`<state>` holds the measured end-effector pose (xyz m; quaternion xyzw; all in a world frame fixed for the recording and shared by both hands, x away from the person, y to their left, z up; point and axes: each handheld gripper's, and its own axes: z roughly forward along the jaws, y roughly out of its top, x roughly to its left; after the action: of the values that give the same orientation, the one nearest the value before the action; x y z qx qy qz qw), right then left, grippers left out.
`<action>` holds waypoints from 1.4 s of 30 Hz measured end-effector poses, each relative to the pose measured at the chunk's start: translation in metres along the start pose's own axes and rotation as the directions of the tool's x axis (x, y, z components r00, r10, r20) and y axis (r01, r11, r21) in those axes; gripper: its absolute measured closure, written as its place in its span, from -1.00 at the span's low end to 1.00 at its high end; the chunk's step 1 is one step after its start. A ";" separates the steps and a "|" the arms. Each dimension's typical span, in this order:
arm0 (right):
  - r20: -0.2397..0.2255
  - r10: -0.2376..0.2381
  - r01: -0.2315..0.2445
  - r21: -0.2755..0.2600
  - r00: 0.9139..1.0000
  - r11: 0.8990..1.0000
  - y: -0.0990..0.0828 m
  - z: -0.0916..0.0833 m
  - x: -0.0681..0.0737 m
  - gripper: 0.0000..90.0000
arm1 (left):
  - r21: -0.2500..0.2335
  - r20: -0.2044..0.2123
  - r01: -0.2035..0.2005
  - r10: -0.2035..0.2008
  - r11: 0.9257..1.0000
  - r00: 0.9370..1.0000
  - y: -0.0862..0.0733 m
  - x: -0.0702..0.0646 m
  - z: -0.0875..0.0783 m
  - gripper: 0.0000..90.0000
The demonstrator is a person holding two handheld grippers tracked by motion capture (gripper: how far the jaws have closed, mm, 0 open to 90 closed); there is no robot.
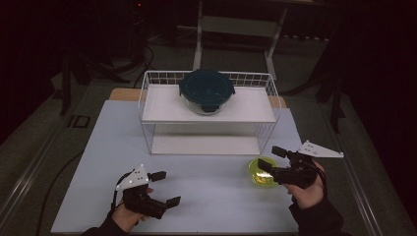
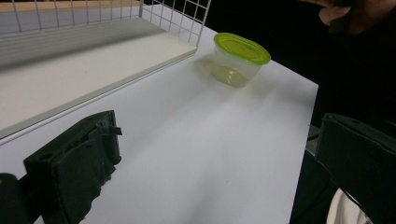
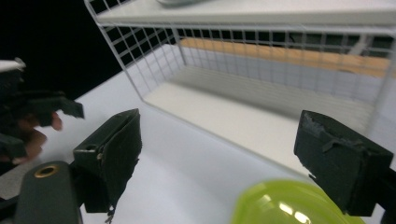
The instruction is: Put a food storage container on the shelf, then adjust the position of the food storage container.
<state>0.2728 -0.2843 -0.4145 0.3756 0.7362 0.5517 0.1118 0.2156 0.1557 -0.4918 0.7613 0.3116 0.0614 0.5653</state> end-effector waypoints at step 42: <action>0.278 0.115 -0.198 0.292 0.954 0.936 -0.094 0.004 -0.071 1.00 | 0.002 0.019 -0.024 0.024 1.000 1.000 0.000 -0.004 0.002 -1.00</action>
<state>0.2839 -0.3400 -0.5182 0.5146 0.7618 0.3805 0.0998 0.2130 0.1520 -0.4919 0.7663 0.2970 0.0604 0.5665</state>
